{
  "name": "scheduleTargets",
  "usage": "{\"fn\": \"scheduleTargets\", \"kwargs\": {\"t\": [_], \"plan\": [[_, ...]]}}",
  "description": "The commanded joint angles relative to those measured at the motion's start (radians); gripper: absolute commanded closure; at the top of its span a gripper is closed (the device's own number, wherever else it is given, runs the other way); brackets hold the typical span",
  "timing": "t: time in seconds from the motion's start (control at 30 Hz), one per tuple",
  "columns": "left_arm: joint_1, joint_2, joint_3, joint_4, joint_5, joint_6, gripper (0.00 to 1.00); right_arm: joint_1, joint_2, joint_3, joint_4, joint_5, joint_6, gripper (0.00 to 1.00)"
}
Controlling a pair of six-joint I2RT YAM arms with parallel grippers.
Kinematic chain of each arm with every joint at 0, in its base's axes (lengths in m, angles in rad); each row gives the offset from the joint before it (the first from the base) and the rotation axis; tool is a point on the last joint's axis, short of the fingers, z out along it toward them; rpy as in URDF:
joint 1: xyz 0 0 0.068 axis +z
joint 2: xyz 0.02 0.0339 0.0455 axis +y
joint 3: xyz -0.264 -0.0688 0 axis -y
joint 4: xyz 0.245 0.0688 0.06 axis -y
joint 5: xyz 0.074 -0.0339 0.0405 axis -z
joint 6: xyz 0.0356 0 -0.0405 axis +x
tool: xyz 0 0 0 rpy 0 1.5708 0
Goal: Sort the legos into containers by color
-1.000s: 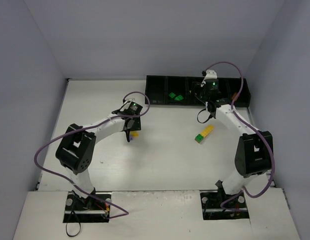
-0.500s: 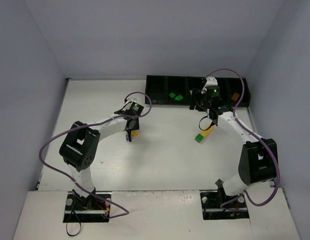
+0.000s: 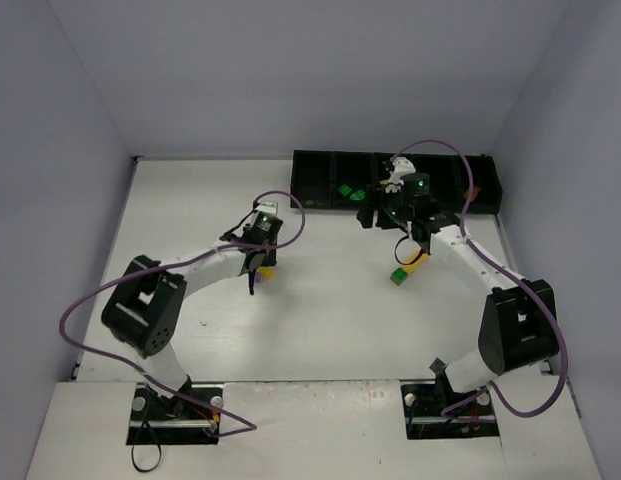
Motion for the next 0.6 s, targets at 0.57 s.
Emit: {"fn": "scheduleTargets", "kwargs": {"t": [0.57], "plan": [[-0.025, -0.614, -0.317, 0.468, 0.661, 0.630, 1.00, 0.226, 0.066, 0.238, -0.012, -0.600, 0.214, 0.23]]}}
